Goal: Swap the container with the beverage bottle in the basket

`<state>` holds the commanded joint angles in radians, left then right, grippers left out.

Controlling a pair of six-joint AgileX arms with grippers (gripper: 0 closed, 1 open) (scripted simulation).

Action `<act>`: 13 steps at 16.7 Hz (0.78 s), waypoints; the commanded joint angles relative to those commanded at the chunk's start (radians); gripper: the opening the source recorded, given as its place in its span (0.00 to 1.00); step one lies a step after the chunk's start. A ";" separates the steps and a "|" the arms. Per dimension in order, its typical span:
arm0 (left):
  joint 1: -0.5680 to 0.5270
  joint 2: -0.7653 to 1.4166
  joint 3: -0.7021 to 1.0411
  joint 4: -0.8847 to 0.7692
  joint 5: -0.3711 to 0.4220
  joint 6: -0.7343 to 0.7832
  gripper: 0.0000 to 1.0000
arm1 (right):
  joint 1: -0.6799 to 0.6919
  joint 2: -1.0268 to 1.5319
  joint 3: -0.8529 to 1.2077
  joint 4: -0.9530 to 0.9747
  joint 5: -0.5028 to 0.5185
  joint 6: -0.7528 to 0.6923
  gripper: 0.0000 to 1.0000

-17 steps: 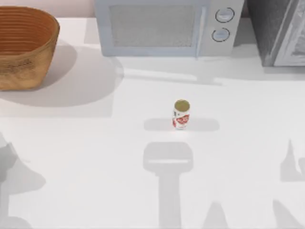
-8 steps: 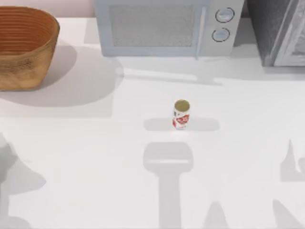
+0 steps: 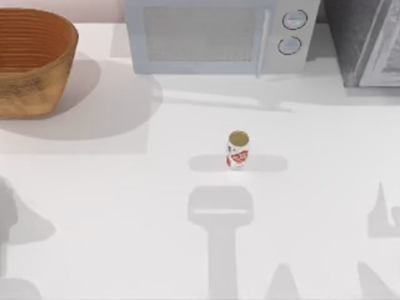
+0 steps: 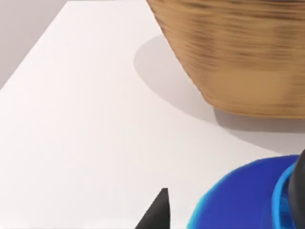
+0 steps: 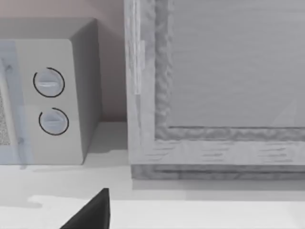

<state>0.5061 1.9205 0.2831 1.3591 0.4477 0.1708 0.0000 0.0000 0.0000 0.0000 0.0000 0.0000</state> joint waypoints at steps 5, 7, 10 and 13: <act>0.042 -0.155 0.248 -0.285 -0.098 -0.017 0.00 | 0.000 0.000 0.000 0.000 0.000 0.000 1.00; 0.019 -0.217 0.378 -0.462 -0.135 -0.024 0.00 | 0.000 0.000 0.000 0.000 0.000 0.000 1.00; -0.059 -0.283 0.580 -0.755 -0.182 -0.037 0.00 | 0.000 0.000 0.000 0.000 0.000 0.000 1.00; -0.159 -0.321 0.762 -1.031 -0.217 -0.059 0.00 | 0.000 0.000 0.000 0.000 0.000 0.000 1.00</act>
<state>0.3472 1.6000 1.0455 0.3281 0.2306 0.1120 0.0000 0.0000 0.0000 0.0000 0.0000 0.0000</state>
